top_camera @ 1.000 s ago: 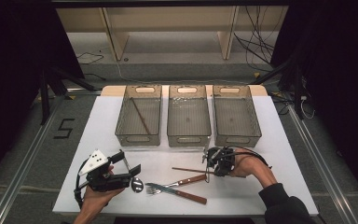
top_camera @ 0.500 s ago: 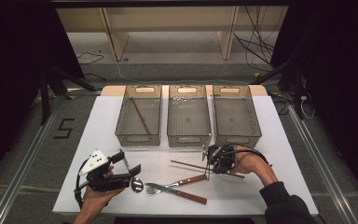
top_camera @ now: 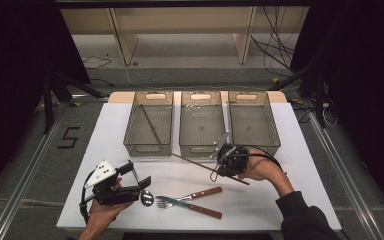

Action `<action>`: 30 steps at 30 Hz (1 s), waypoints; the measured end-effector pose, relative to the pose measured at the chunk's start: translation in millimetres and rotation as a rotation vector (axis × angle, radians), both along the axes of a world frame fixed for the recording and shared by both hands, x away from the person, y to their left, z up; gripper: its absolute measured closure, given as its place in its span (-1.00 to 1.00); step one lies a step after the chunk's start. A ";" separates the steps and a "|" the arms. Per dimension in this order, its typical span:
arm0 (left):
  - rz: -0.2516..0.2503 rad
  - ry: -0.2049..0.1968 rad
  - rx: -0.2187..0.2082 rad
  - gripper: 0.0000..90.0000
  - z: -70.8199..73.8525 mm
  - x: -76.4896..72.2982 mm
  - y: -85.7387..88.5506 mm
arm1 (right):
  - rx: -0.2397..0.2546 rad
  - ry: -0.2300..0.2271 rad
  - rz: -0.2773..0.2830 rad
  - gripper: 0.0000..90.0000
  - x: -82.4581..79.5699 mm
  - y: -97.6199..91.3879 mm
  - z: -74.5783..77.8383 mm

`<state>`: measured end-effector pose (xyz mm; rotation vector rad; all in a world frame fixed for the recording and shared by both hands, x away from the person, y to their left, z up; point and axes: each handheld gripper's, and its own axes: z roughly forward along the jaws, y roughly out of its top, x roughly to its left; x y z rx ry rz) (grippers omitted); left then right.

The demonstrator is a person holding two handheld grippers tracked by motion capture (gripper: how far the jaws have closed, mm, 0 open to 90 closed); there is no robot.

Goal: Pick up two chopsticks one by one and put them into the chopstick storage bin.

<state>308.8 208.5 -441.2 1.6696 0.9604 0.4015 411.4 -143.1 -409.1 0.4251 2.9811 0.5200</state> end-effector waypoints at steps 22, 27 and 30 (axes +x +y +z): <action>0.001 0.001 -0.004 -0.67 0.1 -0.1 0.7 | 0.306 0.004 -0.193 0.90 27.8 45.8 32.6; 0.000 0.001 -0.005 -0.67 0.2 -0.1 0.7 | 0.345 -0.001 -0.214 0.90 33.7 56.0 38.0; 0.001 0.001 -0.005 -0.67 0.3 -0.1 0.8 | 0.369 0.001 -0.233 0.90 38.1 62.3 40.7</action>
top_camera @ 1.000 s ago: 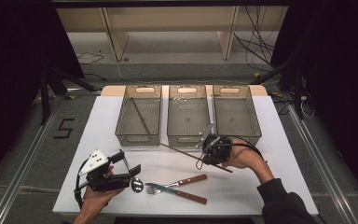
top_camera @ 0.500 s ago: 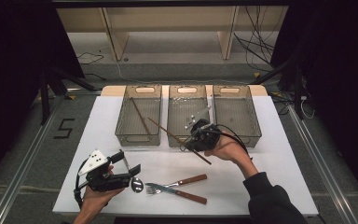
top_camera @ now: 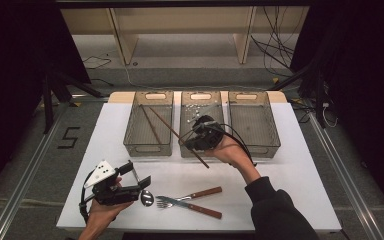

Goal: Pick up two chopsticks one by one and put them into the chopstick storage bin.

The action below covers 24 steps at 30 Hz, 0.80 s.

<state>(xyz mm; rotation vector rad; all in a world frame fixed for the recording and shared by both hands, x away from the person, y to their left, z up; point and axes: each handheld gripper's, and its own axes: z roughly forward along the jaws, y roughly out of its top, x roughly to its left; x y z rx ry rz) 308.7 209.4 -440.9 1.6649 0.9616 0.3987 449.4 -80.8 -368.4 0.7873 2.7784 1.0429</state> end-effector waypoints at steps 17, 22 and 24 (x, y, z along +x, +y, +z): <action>-0.005 0.003 -0.001 -0.67 0.0 0.5 0.6 | 0.122 0.028 -0.088 0.90 29.0 35.9 11.0; -0.007 -0.004 0.002 -0.67 0.2 0.2 -0.3 | 0.138 0.041 -0.123 0.90 38.7 43.9 11.4; -0.005 -0.002 -0.001 -0.67 0.2 0.3 0.2 | 0.145 0.040 -0.131 0.90 42.6 47.0 11.7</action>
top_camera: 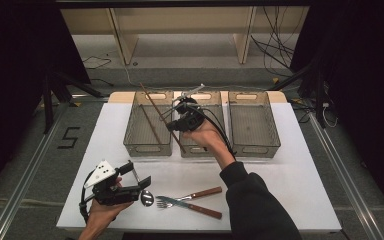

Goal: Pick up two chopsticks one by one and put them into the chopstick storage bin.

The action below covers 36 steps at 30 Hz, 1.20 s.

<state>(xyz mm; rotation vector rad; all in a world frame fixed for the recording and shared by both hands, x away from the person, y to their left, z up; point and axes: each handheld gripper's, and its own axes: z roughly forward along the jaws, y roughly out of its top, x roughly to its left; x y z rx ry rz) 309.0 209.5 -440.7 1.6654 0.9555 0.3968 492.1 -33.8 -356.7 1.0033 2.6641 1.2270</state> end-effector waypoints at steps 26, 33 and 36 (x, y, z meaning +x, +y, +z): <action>-0.001 -0.006 -0.009 -0.67 0.9 -0.5 0.4 | 0.055 0.023 -0.093 0.90 31.0 39.3 2.7; -0.001 -0.007 -0.007 -0.67 1.3 -0.8 0.9 | 0.056 0.029 -0.116 0.90 36.7 44.5 -0.9; -0.002 -0.006 -0.008 -0.67 1.3 -0.9 0.9 | 0.052 0.029 -0.125 0.90 39.0 46.2 -2.4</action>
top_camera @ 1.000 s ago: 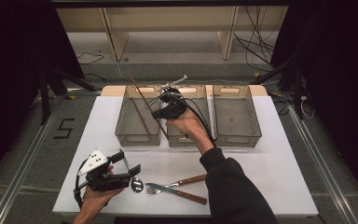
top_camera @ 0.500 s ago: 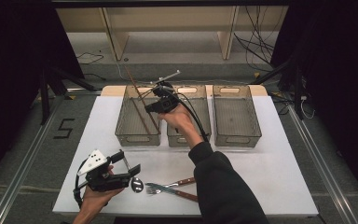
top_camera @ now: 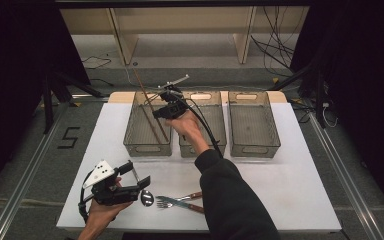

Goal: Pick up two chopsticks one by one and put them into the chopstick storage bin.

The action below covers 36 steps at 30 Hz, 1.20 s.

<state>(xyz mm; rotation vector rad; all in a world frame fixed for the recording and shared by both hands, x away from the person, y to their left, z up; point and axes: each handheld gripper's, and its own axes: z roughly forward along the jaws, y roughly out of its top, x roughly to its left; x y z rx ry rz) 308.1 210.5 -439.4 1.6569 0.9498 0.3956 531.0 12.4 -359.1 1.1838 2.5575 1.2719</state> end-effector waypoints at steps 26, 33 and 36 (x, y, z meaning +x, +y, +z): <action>0.001 -0.006 0.001 -0.67 0.4 -0.5 1.5 | -0.049 0.006 -0.029 0.89 6.0 12.7 -19.1; 0.002 -0.004 -0.001 -0.67 0.4 -0.5 1.4 | -0.075 0.014 -0.044 0.85 6.9 14.2 -24.3; 0.002 -0.004 -0.001 -0.67 0.3 -0.5 1.3 | -0.079 0.022 -0.041 0.70 6.3 16.1 -26.0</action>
